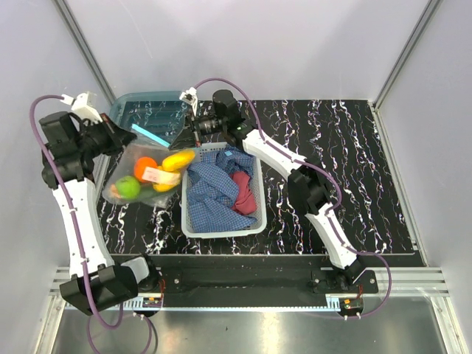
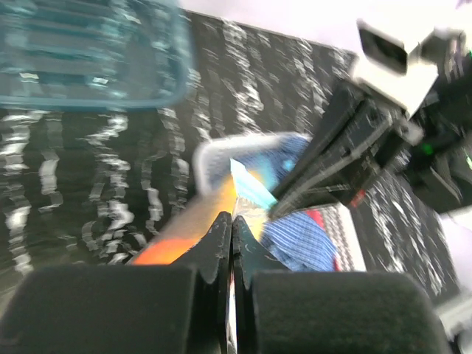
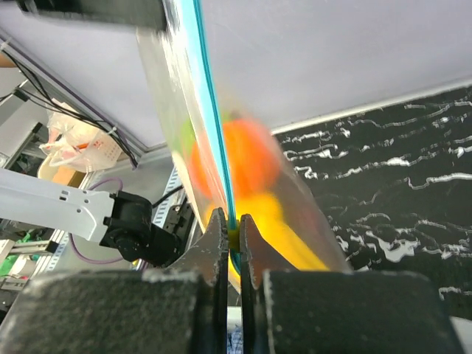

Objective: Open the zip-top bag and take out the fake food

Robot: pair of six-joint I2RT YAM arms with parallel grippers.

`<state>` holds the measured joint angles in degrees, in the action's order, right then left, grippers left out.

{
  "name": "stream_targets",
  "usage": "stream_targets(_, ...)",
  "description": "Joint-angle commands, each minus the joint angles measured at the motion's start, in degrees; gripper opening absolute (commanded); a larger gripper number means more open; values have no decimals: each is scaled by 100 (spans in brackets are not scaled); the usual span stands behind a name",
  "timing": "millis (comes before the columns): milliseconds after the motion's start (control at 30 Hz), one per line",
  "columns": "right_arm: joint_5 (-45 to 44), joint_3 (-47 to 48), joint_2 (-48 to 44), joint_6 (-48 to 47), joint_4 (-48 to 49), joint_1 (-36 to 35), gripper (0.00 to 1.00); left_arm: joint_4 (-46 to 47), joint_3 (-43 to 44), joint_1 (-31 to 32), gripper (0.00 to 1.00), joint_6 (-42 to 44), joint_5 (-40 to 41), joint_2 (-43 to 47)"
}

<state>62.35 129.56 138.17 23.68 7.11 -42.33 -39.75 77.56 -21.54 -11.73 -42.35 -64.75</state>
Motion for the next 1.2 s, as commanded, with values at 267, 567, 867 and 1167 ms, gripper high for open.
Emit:
stream_targets(267,-56,-1036,-667,14,-342,181,0,704,595,-500,0,22,1791,-336)
stream_targets(567,-582,-2988,-2039,435,-526,-3,0,1795,-504,-535,0,-453,1300,-608)
stream_targets(867,-1023,-4324,-2962,567,-957,-285,0,2024,-681,-544,0,-436,1379,-767)
stream_targets(1167,-1075,-4124,-2884,348,-1730,-320,23,2717,-1207,-527,0,-357,-246,-811)
